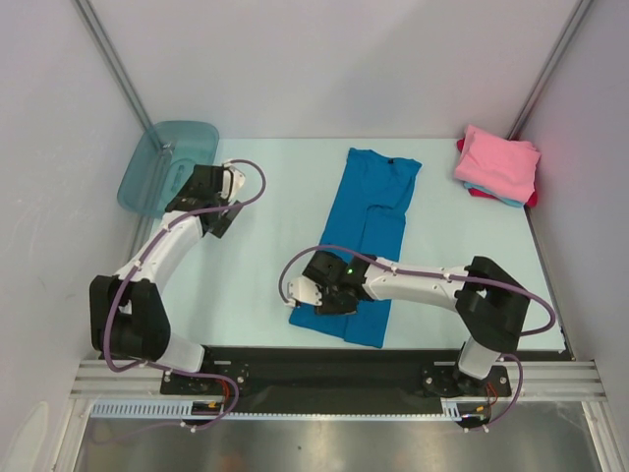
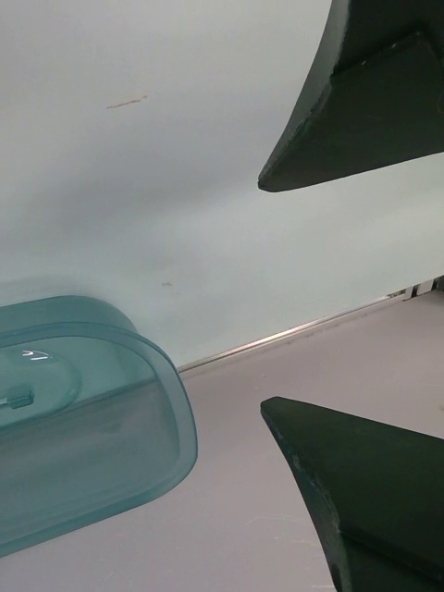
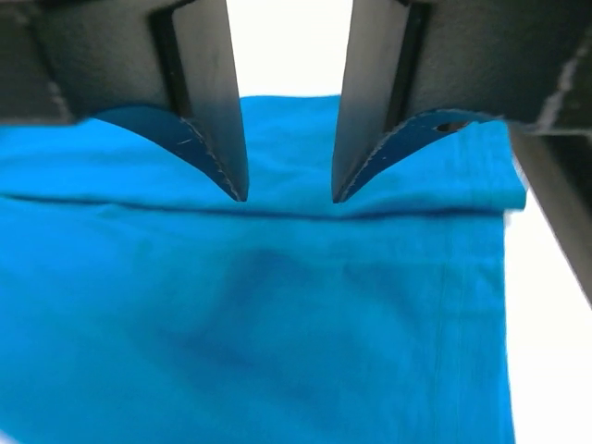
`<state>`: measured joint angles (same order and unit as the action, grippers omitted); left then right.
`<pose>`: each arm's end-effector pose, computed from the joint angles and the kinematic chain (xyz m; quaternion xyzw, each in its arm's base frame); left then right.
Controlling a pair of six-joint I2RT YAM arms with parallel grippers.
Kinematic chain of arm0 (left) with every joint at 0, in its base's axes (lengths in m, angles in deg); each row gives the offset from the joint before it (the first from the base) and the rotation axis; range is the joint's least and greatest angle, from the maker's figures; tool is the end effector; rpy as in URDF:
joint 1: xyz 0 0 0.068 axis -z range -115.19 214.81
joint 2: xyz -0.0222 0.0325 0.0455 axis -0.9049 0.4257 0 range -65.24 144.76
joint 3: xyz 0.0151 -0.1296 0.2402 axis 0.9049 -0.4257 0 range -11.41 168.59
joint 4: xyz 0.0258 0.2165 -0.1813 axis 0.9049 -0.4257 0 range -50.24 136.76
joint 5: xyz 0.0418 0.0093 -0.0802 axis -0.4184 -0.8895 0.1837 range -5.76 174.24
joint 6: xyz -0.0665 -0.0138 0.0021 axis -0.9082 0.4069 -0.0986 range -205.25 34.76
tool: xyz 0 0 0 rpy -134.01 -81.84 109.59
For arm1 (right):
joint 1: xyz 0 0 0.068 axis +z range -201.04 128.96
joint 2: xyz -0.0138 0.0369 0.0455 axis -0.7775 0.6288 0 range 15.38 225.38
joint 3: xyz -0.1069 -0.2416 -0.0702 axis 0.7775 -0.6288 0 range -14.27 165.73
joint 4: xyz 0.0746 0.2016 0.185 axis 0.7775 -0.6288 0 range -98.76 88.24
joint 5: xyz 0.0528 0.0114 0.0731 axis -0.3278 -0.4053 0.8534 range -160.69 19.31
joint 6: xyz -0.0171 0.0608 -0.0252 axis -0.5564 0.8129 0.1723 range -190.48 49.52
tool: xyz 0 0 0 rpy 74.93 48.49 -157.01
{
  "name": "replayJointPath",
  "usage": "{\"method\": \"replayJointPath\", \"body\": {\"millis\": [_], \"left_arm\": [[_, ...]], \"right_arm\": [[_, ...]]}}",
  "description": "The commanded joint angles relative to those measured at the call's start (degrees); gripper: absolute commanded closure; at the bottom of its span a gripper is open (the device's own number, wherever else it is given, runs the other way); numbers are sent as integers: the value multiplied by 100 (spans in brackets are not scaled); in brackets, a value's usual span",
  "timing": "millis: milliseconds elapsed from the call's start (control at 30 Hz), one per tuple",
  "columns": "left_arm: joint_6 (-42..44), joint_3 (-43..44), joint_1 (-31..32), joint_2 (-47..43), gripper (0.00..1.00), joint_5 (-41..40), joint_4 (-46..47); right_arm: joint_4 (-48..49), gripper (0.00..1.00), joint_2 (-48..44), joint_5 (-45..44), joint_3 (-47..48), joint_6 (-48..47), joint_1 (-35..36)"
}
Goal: Fold and stack the t-shirts
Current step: Fold the tshirt
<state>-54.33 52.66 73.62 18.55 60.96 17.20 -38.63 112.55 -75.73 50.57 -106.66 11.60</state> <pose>0.3445 -0.0315 0.2483 0.2460 0.8874 0.2510 0.2982 0.1686 0.3153 0.1631 -0.7410 0.6454 -0.0008 0.1855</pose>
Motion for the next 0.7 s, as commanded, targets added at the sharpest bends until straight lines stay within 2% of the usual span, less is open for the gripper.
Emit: {"method": "replayJointPath", "body": {"millis": [0,100,233,267,333,433,667], "left_arm": [[-94,-9,-56,-179,0,158,170],[-138,-9,-56,-161,0,167,170],[-95,-9,-56,-161,0,70,161],[-95,-9,-56,-170,0,53,161],[-95,0,-56,-187,0,35,161],[-77,-35,-56,-205,0,9,152],[-68,-62,-56,-161,0,-106,144]], "right_arm": [[-540,53,-320,344,222,41,-76],[-1164,52,-269,599,502,76,-67],[-1481,49,-303,899,390,-47,-5],[-1490,47,-321,1065,363,-64,-5],[-1499,37,-417,1189,180,-292,30],[-1263,30,-575,1075,-172,-590,118],[-911,27,-331,1076,-428,-855,355]]}}
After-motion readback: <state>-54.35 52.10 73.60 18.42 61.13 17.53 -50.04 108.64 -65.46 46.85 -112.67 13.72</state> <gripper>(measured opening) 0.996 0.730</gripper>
